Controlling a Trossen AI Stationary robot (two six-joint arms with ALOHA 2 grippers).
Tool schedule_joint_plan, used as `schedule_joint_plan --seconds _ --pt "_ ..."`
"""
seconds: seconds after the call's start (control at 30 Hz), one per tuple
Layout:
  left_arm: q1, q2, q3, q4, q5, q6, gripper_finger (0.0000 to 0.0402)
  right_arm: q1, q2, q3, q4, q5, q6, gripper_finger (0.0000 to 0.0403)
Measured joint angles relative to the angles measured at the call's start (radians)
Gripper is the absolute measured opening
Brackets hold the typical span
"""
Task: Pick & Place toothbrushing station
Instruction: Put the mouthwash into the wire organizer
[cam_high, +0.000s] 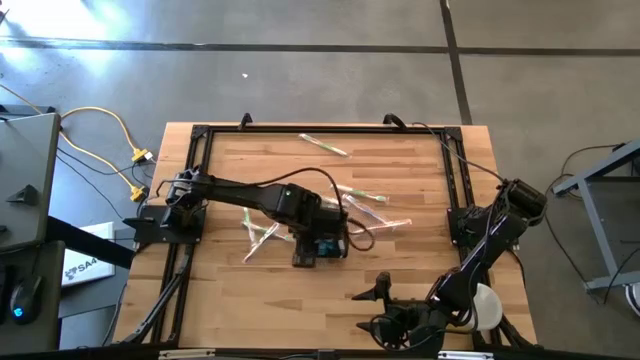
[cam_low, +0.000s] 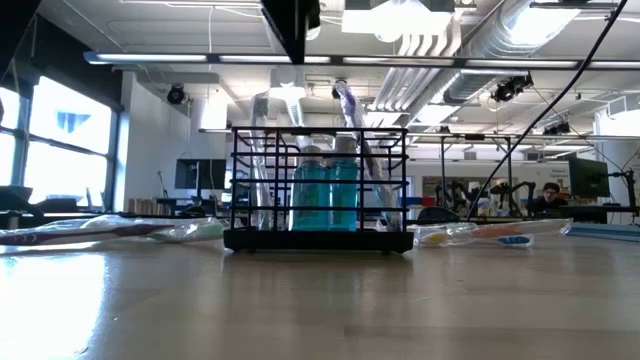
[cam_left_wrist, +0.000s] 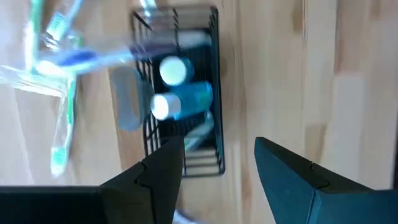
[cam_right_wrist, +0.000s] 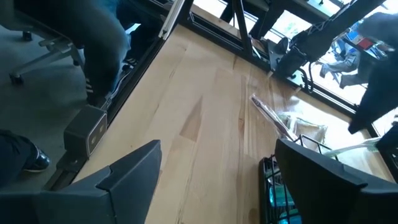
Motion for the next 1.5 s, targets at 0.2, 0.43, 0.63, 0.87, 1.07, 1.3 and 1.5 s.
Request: schedule_joint_plan --seconds 0.2,0.43,0.63,0.87,1.07,1.3,1.5 --pt "0.001 0.0 -0.102 0.043 -0.05 0.072 0.0191 0.0 0.0 0.0 -0.003 -0.006 0.021 0.0309" --pt "0.002 0.0 -0.147 0.091 -0.153 0.096 0.0145 0.002 0.0 0.0 -0.006 -0.006 0.022 0.0309" --pt "0.002 0.0 -0.182 0.195 -0.177 0.142 0.0021 0.002 0.0 0.0 -0.019 -0.005 0.025 0.0309" --pt "0.002 0.0 -0.23 0.259 -0.217 0.152 0.0002 0.002 0.0 0.0 -0.032 -0.004 0.026 0.0309" --pt "0.002 0.001 -0.265 0.284 -0.26 0.152 0.0001 0.002 0.0 0.0 -0.034 -0.004 0.026 0.0309" --pt "0.002 0.001 -0.268 0.286 -0.261 0.152 0.0 0.002 0.0 0.0 -0.034 -0.004 0.026 0.0309" --pt "0.002 0.001 -0.268 0.286 -0.261 0.152 0.0 0.002 0.0 0.0 -0.033 -0.004 0.026 0.0309"
